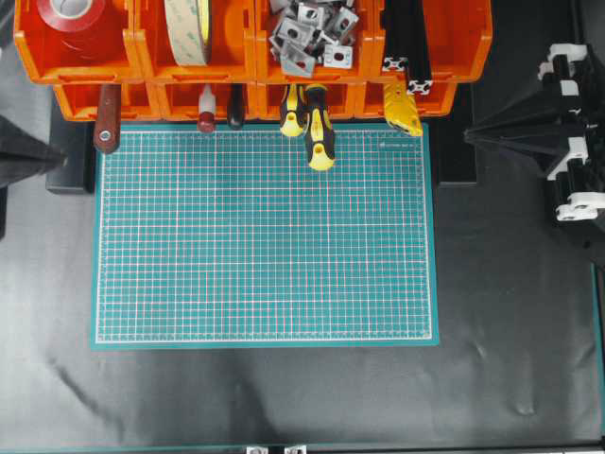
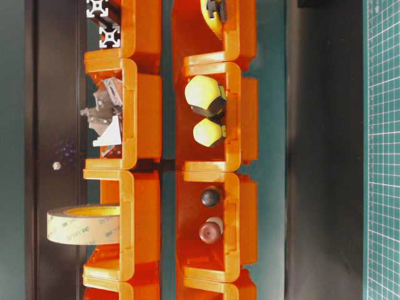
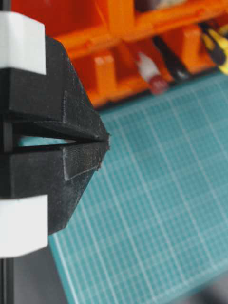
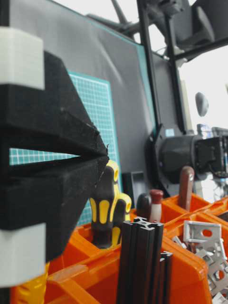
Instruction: Pick scraper from container rack with left arm.
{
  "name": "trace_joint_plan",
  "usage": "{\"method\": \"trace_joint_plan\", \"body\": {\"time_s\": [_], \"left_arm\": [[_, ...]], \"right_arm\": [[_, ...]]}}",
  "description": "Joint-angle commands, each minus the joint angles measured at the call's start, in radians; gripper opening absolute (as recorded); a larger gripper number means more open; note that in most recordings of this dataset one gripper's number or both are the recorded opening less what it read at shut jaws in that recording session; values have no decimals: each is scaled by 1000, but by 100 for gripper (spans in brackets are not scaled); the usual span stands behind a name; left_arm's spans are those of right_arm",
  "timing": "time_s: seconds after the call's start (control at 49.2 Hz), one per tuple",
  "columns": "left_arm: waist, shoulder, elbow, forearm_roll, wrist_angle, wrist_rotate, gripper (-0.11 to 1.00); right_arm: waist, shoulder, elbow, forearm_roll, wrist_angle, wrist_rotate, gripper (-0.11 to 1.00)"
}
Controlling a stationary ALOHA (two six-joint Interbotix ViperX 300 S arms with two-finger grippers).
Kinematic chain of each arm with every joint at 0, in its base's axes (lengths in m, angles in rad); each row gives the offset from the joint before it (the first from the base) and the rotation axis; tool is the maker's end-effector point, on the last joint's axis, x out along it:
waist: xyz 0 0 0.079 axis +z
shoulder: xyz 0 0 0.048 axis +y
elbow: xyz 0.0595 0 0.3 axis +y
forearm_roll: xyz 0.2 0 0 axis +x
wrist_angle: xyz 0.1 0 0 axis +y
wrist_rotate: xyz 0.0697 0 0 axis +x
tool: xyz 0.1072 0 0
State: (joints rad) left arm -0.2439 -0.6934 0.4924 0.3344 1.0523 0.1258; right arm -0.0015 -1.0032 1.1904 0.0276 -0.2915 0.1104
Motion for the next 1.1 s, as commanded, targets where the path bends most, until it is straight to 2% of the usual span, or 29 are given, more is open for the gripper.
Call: {"method": "trace_joint_plan", "body": {"time_s": [0.0, 0.041, 0.102, 0.224, 0.305, 0.406, 0.508, 0.589, 0.833, 1.077], "left_arm": [[-66, 35, -49, 212, 103, -103, 0], [-112, 49, -57, 285, 140, -167, 0], [-187, 67, -57, 368, 192, -270, 0], [-301, 115, -23, 446, 242, -413, 0], [-357, 175, 2, 535, 295, -497, 0], [-385, 259, 2, 647, 397, -586, 0], [-388, 322, 2, 652, 446, -607, 0], [-400, 354, 17, 653, 439, -614, 0], [-411, 362, 67, 652, 334, -621, 0], [-410, 348, 78, 650, 307, -614, 0]], "right_arm": [[-2, 3, -17, 2, -9, 6, 0], [-2, 3, -17, 2, -9, 8, 0], [-2, 3, -17, 2, -8, 8, 0], [-6, 3, -15, 2, -2, 8, 0], [-9, 3, -14, 3, 0, 8, 0], [-14, 2, -14, 2, 2, 8, 0], [-18, 0, -14, 2, 0, 8, 0], [-18, 0, -12, 2, 2, 8, 0], [-18, -3, -6, 2, 9, 8, 0], [-18, -6, 8, 2, 14, 8, 0]]}}
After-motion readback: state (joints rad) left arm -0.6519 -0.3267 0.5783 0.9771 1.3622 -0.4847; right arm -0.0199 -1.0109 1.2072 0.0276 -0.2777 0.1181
